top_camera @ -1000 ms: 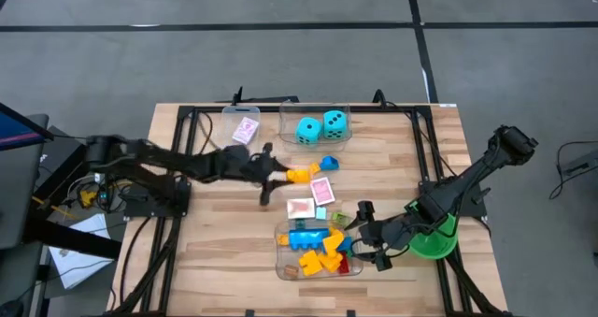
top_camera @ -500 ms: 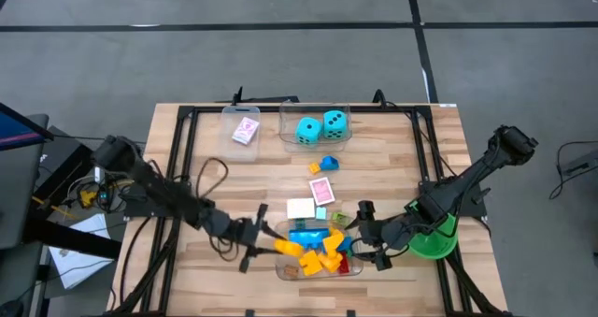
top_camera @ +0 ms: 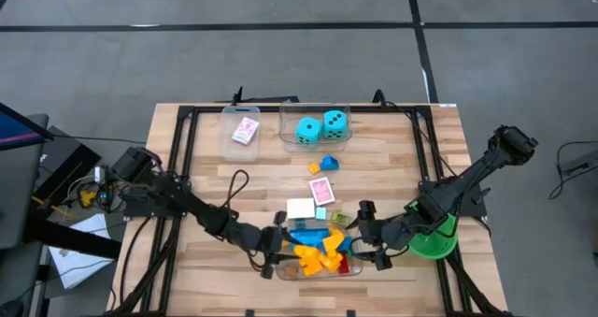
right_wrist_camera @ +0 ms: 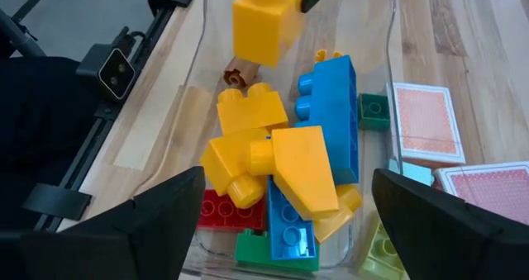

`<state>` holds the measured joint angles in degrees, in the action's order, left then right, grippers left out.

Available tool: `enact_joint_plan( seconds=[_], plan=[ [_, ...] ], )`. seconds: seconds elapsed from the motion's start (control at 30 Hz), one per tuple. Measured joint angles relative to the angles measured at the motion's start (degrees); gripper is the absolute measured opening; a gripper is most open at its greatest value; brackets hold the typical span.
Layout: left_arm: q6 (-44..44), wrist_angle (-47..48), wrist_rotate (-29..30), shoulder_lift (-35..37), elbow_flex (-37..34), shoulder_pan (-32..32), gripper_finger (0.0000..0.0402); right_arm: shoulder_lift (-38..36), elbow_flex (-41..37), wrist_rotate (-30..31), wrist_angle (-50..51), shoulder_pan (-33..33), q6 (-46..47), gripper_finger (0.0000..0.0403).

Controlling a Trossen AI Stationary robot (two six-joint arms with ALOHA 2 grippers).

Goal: Pick & Place Toys
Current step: Put the yellow game piece into the bottom transparent bin, then put the blue game piece into the bottom transparent bin

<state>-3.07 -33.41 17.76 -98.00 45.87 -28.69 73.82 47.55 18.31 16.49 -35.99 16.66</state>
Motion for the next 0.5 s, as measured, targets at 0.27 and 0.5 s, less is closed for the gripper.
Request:
enact_joint_plan(
  seconds=[0.27,0.5],
  plan=[
    [-0.66,1.61,-0.07,0.0,0.0,-0.54,0.0178,0.0,0.0,0.0,-0.21,0.0,0.07,0.034],
    [-0.66,1.63,-0.05,0.0,0.0,-0.54,0.0175,0.0,0.0,0.0,-0.21,0.0,0.31,0.034]
  ],
)
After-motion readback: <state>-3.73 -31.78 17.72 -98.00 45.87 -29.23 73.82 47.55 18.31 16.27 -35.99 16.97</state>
